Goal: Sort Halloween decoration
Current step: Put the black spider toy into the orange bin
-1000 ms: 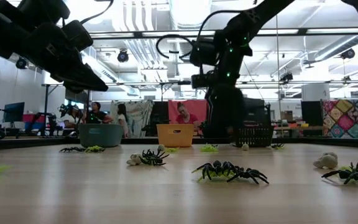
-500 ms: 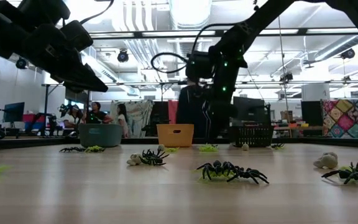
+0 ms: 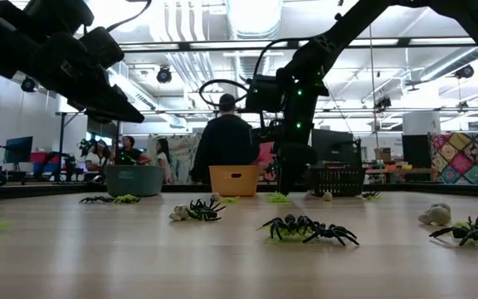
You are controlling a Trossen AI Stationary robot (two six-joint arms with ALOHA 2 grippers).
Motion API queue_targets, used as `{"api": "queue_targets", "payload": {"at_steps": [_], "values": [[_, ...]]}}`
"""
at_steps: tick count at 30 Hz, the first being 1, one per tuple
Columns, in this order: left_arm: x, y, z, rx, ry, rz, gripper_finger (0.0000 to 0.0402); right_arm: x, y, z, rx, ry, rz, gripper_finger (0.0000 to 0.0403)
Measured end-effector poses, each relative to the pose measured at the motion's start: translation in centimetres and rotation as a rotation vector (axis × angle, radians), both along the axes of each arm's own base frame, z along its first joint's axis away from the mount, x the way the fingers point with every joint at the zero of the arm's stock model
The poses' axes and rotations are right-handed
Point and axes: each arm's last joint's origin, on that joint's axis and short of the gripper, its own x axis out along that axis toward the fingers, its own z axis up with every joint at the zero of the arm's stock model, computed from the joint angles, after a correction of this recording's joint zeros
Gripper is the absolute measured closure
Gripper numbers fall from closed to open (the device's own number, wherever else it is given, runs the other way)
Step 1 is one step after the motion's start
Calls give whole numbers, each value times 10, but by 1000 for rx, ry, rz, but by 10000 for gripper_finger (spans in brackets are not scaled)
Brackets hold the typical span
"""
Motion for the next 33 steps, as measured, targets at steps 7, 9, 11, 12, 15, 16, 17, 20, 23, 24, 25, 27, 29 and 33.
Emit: {"api": "queue_targets", "payload": {"at_steps": [7,9,11,12,15,16,17,20,23,24,25,27,29,33], "values": [[0,0,0,0,0,0,324,0,0,0,-1,0,27,354],[0,0,0,0,0,0,324,0,1,0,10,-5,31,370],[0,0,0,0,0,0,324,0,1,0,21,-10,34,384],[0,0,0,0,0,0,324,0,1,0,26,-11,36,389],[0,0,0,0,0,0,324,0,1,0,29,-13,37,393],[0,0,0,0,0,1,324,0,1,0,30,-13,37,394],[0,0,0,0,0,0,324,0,1,1,30,-15,37,394],[0,0,0,0,0,0,324,-1,2,6,26,-27,38,394],[0,0,0,0,0,1,324,-3,3,19,16,-55,39,394],[0,0,0,0,0,1,324,-4,3,24,15,-65,40,394],[0,0,0,0,0,0,324,-6,4,28,16,-71,40,394],[0,0,0,0,0,0,324,-8,5,35,35,-83,52,394],[0,0,0,0,0,0,324,-10,7,44,63,-110,68,394],[0,0,0,0,-3,0,324,-10,9,63,58,-207,75,394]]}}
